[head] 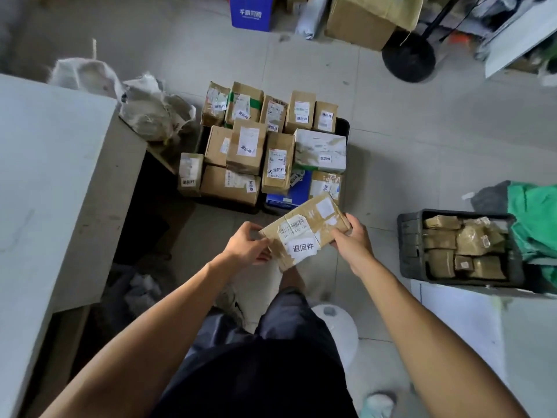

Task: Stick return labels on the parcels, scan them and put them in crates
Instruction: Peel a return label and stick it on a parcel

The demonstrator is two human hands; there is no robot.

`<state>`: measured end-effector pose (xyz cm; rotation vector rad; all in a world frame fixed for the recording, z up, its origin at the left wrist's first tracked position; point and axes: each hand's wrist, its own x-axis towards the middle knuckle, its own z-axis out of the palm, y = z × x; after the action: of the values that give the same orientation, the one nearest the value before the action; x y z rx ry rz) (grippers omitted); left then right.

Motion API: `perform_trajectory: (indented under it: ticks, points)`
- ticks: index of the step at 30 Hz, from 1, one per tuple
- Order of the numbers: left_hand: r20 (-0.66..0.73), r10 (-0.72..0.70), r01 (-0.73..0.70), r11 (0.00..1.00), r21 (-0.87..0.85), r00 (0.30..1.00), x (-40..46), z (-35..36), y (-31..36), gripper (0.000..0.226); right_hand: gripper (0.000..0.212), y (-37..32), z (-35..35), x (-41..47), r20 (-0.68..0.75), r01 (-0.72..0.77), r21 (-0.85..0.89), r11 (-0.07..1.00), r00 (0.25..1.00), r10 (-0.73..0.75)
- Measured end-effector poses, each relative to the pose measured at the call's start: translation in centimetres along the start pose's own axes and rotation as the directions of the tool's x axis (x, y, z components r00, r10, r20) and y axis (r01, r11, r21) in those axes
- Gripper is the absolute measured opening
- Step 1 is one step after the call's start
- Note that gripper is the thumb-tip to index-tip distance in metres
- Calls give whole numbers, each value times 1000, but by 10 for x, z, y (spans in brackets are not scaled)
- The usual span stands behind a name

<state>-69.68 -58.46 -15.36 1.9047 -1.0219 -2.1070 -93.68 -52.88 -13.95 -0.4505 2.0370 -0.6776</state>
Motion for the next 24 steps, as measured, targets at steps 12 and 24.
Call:
perform_trajectory:
  ticks: [12, 24]
  points:
    - [-183, -367, 301, 902, -308, 912, 261, 113, 12, 38, 56, -9, 34, 345, 290, 149, -393, 907, 956, -31]
    - [-52, -553, 354, 600, -717, 832, 399, 141, -9, 64, 74, 44, 116, 493, 368, 178, -456, 872, 930, 2]
